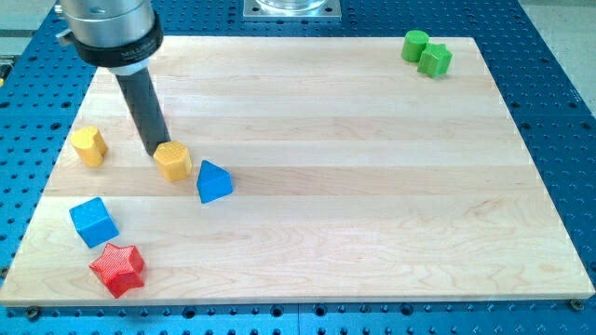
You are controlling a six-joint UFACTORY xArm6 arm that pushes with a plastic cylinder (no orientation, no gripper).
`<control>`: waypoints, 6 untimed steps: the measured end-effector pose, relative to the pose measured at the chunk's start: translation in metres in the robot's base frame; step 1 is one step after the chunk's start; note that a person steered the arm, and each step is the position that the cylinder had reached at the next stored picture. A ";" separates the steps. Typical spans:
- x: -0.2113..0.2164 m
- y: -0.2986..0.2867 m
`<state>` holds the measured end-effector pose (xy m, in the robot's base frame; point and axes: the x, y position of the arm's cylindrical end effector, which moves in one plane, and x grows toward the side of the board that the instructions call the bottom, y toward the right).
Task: Slide the heart into the hexagon
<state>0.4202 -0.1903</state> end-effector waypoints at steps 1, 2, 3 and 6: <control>-0.035 -0.042; -0.047 -0.061; -0.027 -0.103; 0.000 -0.006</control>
